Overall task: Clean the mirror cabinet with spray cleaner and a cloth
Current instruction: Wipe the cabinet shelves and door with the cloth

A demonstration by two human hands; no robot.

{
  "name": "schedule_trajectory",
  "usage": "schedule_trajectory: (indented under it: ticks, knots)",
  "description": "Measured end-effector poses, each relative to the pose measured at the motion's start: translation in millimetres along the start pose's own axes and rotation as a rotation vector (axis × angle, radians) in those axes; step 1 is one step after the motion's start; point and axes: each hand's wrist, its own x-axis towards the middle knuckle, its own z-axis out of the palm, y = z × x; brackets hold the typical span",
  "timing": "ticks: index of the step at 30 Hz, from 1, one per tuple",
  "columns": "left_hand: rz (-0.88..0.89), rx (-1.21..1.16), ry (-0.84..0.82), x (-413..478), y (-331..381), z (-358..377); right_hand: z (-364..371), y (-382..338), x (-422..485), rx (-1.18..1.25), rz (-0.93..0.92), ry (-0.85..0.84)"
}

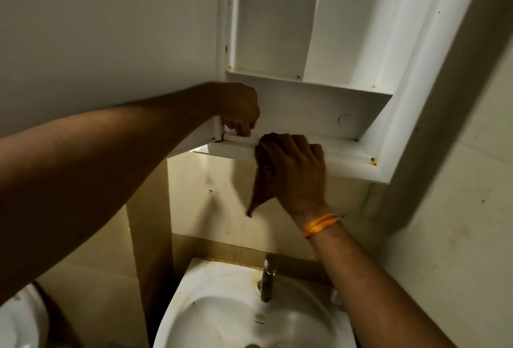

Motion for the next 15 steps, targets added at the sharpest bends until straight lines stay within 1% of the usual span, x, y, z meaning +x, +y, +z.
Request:
schedule_trajectory:
  ticks: [2,4,5,6,7,9,10,11,12,13,14,15]
  knots:
    - [0.013,0.044,-0.029,1,3,2,-11,28,-21,-0.049,0.009,-0.022]
    - [0.065,0.105,-0.143,-7,6,-1,-25,60,-43,-0.111,0.047,-0.001]
    - [0.145,0.214,-0.156,-6,5,-2,-33,75,-52,-0.134,0.076,0.007]
    - [0.209,0.267,-0.127,-5,3,1,-39,88,-60,-0.146,0.1,0.017]
    - [0.294,0.394,-0.148,-12,4,1,-43,97,-66,-0.167,0.117,0.017]
    - [0.471,0.455,-0.116,-19,11,-5,-46,103,-71,-0.192,0.129,0.033]
    - [0.596,0.593,-0.116,-15,8,-3,-45,103,-71,-0.196,0.14,0.046]
    - [0.708,0.809,-0.058,-16,8,-2,-43,101,-70,-0.196,0.153,0.055]
    - [0.716,0.912,-0.038,-16,6,3,-40,98,-69,-0.184,0.171,0.061]
    - [0.741,0.948,-0.024,-15,2,5,-37,94,-68,-0.171,0.186,0.071]
    - [0.73,0.953,-0.047,-14,0,1,-33,89,-67,-0.153,0.204,0.085]
    - [0.661,0.973,-0.07,-19,2,-2,-28,82,-65,-0.143,0.218,0.109]
